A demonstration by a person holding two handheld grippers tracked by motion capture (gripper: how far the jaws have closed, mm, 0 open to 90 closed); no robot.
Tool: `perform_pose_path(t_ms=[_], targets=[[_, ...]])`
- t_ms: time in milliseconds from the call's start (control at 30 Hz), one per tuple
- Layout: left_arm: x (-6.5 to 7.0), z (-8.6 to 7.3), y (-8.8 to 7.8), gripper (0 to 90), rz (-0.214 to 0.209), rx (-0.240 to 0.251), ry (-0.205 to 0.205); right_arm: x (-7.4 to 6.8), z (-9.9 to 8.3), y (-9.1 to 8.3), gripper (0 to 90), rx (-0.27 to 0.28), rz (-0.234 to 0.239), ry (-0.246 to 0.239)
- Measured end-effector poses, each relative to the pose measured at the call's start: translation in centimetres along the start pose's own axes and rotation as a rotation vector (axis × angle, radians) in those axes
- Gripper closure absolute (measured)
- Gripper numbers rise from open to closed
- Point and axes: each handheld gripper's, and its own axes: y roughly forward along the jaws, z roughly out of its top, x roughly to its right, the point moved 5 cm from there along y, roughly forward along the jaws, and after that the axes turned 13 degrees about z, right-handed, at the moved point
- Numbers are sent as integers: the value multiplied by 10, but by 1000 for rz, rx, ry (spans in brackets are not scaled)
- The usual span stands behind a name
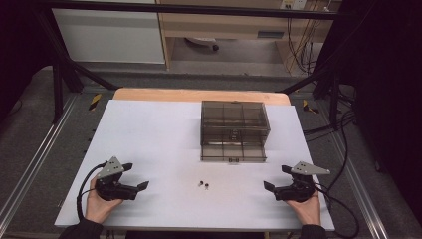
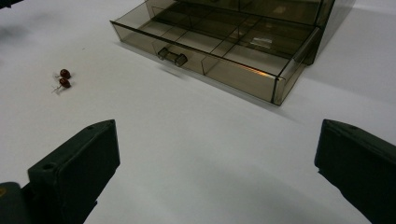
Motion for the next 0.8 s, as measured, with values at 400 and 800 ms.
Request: perform_pose_path(t_ms=[400, 800], targets=[[16, 8, 8, 71, -11, -21, 26, 0, -1, 0, 7, -8, -1, 4], [44, 30, 22, 76, -47, -14, 55, 1, -1, 0, 7, -9, -1, 6]])
